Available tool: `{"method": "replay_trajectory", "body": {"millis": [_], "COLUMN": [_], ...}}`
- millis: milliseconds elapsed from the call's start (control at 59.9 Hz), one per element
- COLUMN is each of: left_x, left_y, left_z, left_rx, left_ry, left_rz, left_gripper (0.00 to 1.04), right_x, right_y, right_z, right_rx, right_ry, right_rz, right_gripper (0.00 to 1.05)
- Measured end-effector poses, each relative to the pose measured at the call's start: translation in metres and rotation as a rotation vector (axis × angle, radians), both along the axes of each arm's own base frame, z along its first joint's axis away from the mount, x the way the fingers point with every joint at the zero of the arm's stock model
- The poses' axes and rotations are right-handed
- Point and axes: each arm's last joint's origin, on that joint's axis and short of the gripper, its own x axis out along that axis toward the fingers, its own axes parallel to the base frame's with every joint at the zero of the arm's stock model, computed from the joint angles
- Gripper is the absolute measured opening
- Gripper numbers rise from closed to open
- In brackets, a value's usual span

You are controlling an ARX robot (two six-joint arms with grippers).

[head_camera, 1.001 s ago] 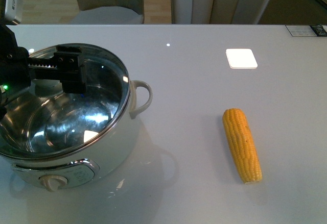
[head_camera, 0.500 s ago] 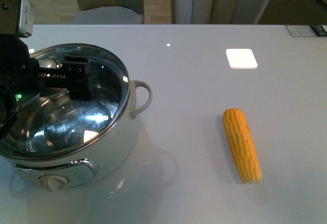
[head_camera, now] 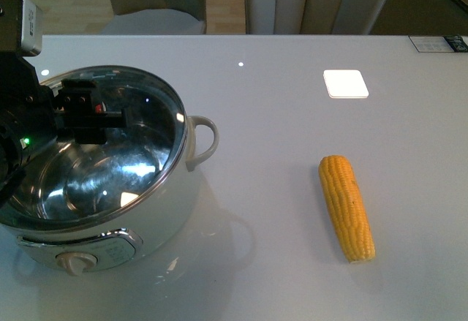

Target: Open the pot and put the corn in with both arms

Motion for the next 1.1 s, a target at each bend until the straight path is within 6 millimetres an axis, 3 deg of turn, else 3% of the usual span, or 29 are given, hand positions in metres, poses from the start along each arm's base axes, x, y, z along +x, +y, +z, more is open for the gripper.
{"method": "replay_trajectory", "body": {"millis": [150, 300, 517, 617, 784, 1001, 1101], "left_x": [-0.001, -0.001, -0.001, -0.002, -0.010, -0.026, -0.025], "left_y": [0.003, 0.011, 0.040, 0.068, 0.133, 0.212, 0.230], "left_z": [0.015, 0.045, 0.075, 0.079, 0.068, 0.036, 0.022], "left_rx": [-0.004, -0.022, -0.045, -0.024, 0.014, 0.034, 0.030], "left_ry": [-0.013, -0.071, -0.163, -0.199, -0.191, -0.142, -0.130], "left_rz": [0.007, 0.029, 0.073, 0.123, 0.252, 0.449, 0.487], "left_gripper": [0.44, 0.44, 0.44, 0.44, 0.44, 0.43, 0.43], "right_x": [0.000, 0.000, 0.000, 0.000, 0.000, 0.000, 0.000], "right_y": [0.000, 0.000, 0.000, 0.000, 0.000, 0.000, 0.000], "right_z": [0.000, 0.000, 0.000, 0.000, 0.000, 0.000, 0.000], "right_rx": [0.000, 0.000, 0.000, 0.000, 0.000, 0.000, 0.000], "right_ry": [0.000, 0.000, 0.000, 0.000, 0.000, 0.000, 0.000], "right_rz": [0.000, 0.000, 0.000, 0.000, 0.000, 0.000, 0.000], "right_gripper": [0.96, 0.96, 0.96, 0.96, 0.96, 0.96, 0.96]}}
